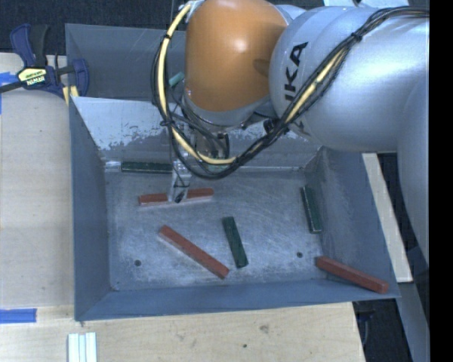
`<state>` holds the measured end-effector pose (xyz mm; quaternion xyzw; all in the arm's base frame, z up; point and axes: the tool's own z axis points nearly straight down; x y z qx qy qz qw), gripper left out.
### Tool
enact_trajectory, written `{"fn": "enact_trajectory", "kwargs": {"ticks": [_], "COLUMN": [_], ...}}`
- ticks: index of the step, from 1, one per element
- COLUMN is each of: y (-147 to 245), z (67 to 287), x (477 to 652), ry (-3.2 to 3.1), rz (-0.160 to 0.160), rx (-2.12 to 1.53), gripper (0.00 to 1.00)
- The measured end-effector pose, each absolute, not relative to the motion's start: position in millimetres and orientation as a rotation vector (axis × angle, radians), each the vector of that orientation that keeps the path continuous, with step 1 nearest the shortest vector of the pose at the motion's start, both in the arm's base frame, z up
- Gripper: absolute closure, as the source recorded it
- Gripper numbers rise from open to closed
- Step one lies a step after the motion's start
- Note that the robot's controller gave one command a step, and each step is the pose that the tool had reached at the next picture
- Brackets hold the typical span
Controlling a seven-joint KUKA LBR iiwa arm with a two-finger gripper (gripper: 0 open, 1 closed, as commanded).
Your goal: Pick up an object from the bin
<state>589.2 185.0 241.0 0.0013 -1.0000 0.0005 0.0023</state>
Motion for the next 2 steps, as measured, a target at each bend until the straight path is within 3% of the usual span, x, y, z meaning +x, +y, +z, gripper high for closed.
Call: {"fn": "enact_trajectory", "kwargs": {"ticks": [1, 2], "y": [168, 159], "z": [102, 72], "x": [620.4, 605.5], "ry": [-3.138, -3.147], "rz": [0.002, -0.006], "rx": [0.012, -0.055], "gripper": [0.00, 0.00]}}
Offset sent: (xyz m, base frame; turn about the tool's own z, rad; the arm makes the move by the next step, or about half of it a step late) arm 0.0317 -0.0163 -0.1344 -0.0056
